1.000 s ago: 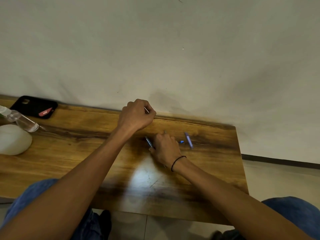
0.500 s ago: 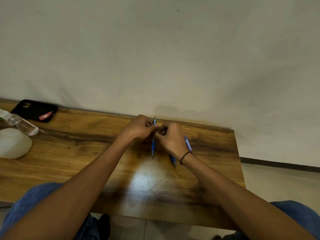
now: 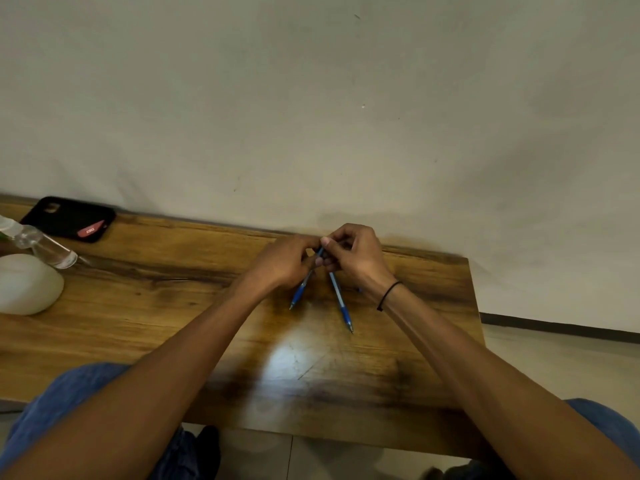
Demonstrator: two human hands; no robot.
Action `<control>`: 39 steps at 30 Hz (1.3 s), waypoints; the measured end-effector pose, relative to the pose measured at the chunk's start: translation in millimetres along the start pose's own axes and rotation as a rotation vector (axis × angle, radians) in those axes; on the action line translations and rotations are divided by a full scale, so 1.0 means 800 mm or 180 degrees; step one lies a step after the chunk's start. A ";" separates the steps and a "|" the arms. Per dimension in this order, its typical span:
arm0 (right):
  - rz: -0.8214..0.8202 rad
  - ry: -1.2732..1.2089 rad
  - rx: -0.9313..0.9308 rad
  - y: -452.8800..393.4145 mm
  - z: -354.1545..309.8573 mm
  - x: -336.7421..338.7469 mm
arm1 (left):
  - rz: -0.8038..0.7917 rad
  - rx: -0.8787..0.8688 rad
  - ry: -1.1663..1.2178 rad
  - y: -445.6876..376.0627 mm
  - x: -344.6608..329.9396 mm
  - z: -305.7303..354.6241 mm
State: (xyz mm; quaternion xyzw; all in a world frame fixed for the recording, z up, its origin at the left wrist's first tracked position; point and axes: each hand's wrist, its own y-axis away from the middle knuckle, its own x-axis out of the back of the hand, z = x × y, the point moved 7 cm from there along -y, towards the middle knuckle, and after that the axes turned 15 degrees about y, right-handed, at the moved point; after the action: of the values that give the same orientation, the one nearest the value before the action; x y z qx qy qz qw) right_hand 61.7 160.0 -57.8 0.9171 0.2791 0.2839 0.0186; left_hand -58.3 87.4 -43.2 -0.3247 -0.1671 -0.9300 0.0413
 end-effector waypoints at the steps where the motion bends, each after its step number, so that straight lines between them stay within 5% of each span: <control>1: 0.0025 0.0025 0.0019 -0.001 -0.001 0.001 | 0.0007 -0.0010 0.0005 0.000 0.000 0.000; 15: -0.0043 0.0102 0.0036 0.011 0.006 -0.007 | -0.0471 0.0292 -0.0093 0.011 -0.023 -0.005; 19: -0.0017 0.0271 0.0260 0.010 -0.004 -0.002 | -0.0189 0.0321 0.0091 0.011 -0.016 -0.006; 26: 0.0424 0.0944 0.0448 0.011 0.004 0.000 | 0.0020 0.0491 0.0087 0.009 0.005 -0.026; 39: -0.0137 0.2433 0.0922 0.034 0.008 -0.043 | -0.0023 0.0518 0.0070 0.006 0.011 -0.035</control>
State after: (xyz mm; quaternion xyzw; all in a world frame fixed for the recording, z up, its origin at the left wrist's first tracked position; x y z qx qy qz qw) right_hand 55.2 120.1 -75.5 0.7327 0.3222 0.5616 -0.2098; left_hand -80.7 73.6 -57.0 -0.3095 -0.2429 -0.9170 0.0661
